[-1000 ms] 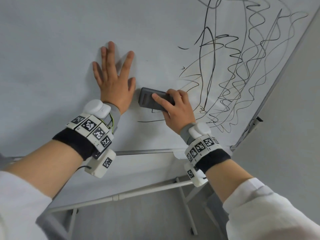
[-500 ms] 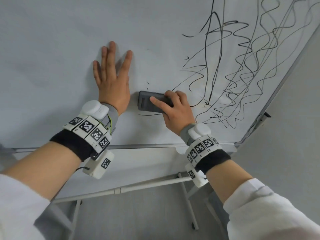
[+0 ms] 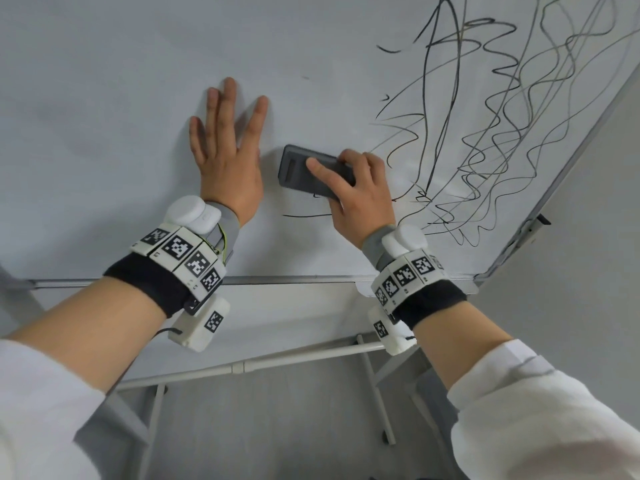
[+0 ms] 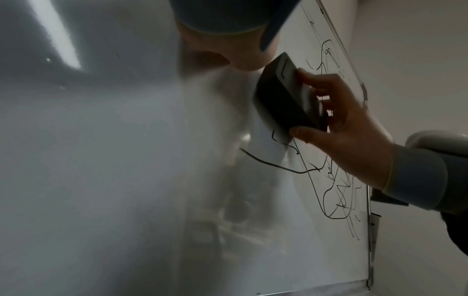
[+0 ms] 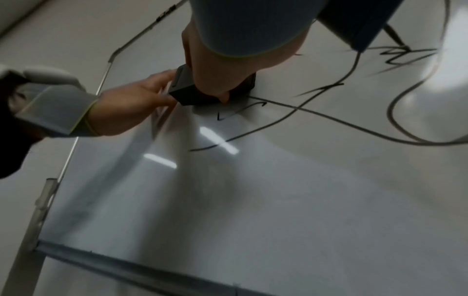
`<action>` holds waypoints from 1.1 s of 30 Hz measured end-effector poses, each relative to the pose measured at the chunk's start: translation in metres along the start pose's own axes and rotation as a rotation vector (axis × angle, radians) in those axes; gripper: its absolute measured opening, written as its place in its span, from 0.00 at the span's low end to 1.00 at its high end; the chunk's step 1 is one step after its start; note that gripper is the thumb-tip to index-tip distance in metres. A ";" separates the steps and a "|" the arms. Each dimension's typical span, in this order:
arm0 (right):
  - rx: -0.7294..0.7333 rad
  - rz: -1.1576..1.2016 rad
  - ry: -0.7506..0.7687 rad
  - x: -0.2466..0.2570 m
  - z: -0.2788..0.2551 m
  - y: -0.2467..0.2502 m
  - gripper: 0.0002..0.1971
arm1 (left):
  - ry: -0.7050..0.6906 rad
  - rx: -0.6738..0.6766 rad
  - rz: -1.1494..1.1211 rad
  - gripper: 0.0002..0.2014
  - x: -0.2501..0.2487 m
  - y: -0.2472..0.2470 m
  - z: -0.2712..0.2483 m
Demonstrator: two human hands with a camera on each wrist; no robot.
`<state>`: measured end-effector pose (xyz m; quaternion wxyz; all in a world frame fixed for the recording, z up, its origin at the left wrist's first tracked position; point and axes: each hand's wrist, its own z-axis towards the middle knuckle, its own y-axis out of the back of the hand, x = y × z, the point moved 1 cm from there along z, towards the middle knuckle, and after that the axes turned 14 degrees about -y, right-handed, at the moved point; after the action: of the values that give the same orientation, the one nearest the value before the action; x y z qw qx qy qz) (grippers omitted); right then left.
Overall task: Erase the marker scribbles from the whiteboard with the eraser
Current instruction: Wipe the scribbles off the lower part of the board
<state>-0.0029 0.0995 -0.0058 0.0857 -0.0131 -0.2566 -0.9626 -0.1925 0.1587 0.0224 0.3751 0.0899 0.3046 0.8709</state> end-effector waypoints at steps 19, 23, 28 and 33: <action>0.099 0.017 0.076 0.005 -0.031 -0.017 0.34 | -0.028 0.012 0.034 0.39 0.007 0.002 -0.001; 0.021 0.022 0.047 0.008 0.001 -0.008 0.33 | -0.032 0.000 0.011 0.36 0.006 0.003 -0.003; 0.030 0.023 0.042 0.009 -0.020 -0.017 0.33 | -0.029 0.002 0.019 0.37 0.006 0.001 -0.008; 0.111 0.019 0.085 0.009 -0.046 -0.025 0.37 | -0.016 0.030 0.035 0.36 0.008 -0.002 -0.019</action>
<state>-0.0155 0.0962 -0.0572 0.1061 0.0302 -0.3056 -0.9458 -0.2043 0.1565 0.0060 0.3610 0.1078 0.3128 0.8719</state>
